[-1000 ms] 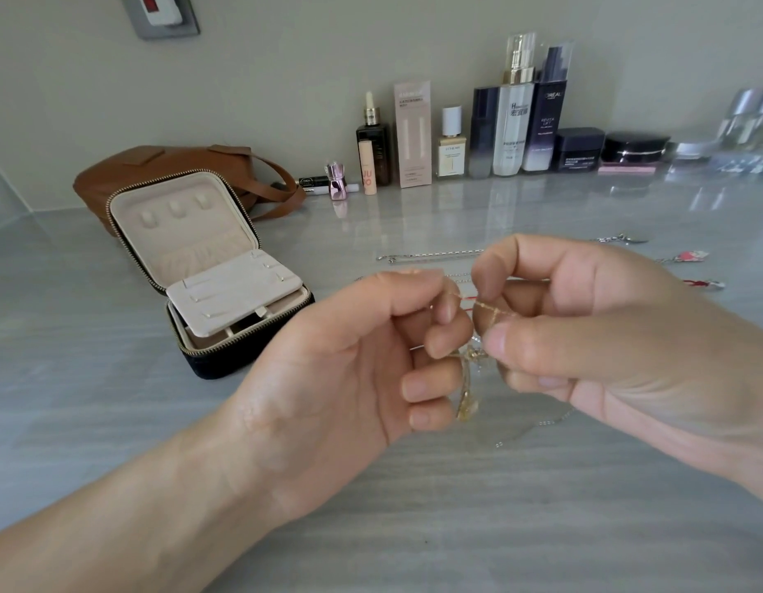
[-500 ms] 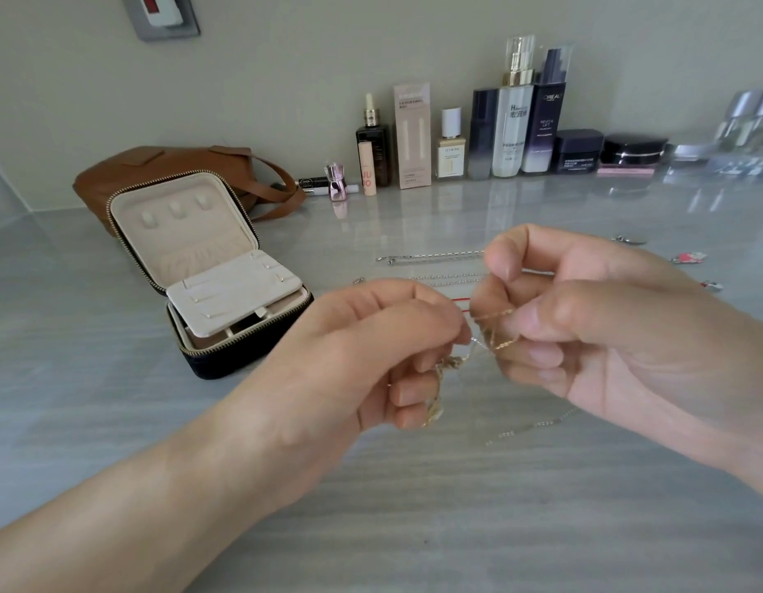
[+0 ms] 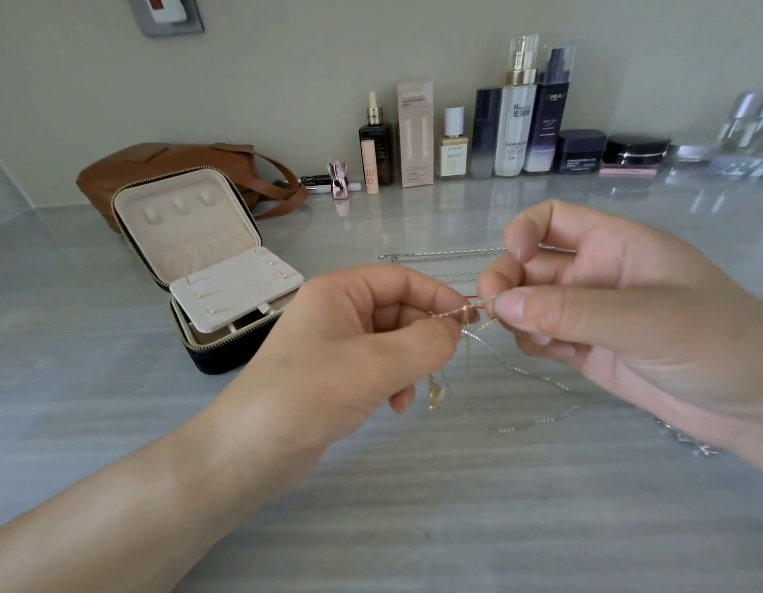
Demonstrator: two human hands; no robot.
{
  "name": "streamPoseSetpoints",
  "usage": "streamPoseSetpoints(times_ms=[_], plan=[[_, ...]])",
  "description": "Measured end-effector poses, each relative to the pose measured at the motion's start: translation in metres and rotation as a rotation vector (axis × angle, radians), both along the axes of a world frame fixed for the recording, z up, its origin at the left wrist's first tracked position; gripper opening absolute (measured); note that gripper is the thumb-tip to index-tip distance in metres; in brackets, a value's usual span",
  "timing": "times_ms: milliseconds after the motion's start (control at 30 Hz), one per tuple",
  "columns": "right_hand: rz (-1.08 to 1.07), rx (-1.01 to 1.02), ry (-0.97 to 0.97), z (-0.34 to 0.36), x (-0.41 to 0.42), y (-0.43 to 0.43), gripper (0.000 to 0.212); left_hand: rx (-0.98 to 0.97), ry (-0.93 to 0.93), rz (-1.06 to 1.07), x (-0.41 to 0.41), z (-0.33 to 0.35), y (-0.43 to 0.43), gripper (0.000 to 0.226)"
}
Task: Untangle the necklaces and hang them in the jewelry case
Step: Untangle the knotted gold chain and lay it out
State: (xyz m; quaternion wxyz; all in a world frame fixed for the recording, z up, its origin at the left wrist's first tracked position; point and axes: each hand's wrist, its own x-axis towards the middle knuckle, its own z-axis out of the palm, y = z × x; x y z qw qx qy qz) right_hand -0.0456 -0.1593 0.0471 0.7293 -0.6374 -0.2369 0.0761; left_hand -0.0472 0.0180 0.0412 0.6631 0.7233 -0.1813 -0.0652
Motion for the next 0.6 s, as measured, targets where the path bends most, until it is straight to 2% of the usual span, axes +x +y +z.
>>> streamPoseSetpoints(times_ms=[333,600], plan=[[-0.043,-0.009,0.009,0.0003,-0.0012,0.0008,0.026,0.02,-0.089,0.022,-0.0015,0.0017,-0.0011,0.006],[-0.115,-0.026,-0.02,0.0024,-0.0006,0.0004,0.027,0.01,-0.029,0.014,-0.0027,0.0038,-0.0004,0.005]])
